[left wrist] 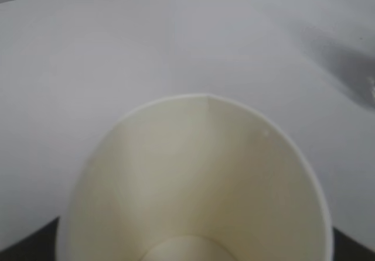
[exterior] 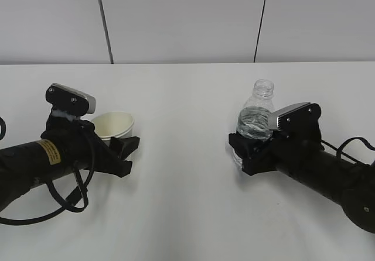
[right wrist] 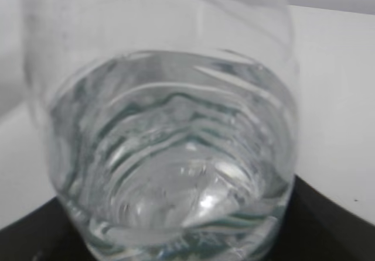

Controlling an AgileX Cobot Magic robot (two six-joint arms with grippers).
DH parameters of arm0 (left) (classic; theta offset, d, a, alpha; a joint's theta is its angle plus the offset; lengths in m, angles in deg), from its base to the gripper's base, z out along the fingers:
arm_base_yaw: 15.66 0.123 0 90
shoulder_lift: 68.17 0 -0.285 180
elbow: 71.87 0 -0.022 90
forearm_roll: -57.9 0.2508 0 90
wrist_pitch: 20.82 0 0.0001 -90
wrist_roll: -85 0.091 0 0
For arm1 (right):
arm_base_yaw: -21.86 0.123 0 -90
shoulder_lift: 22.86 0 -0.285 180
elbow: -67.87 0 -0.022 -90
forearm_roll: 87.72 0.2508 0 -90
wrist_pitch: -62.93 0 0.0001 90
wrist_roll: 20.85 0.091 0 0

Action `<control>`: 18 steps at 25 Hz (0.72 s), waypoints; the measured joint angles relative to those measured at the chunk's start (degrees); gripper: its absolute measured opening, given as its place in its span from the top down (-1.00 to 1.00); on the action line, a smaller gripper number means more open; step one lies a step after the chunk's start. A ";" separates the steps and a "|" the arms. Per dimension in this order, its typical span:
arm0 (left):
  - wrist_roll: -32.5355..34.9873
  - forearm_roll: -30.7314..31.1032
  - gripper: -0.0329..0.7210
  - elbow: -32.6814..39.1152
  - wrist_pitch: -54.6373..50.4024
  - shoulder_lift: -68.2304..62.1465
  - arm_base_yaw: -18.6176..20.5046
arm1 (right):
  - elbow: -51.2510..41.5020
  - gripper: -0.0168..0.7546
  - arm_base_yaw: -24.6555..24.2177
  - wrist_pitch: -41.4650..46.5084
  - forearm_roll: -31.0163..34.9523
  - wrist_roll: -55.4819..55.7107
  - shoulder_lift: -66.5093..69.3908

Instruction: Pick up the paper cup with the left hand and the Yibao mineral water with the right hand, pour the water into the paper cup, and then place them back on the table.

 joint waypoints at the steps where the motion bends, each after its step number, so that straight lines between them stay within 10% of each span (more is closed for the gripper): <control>1: 0.00 0.00 -0.21 0.00 0.00 0.00 0.00 | 0.00 -0.38 0.00 -0.04 0.00 -0.23 0.00; 18: 0.00 2.99 -0.21 -0.05 0.00 0.00 0.00 | 0.71 -0.27 0.00 0.10 -1.14 -1.63 0.00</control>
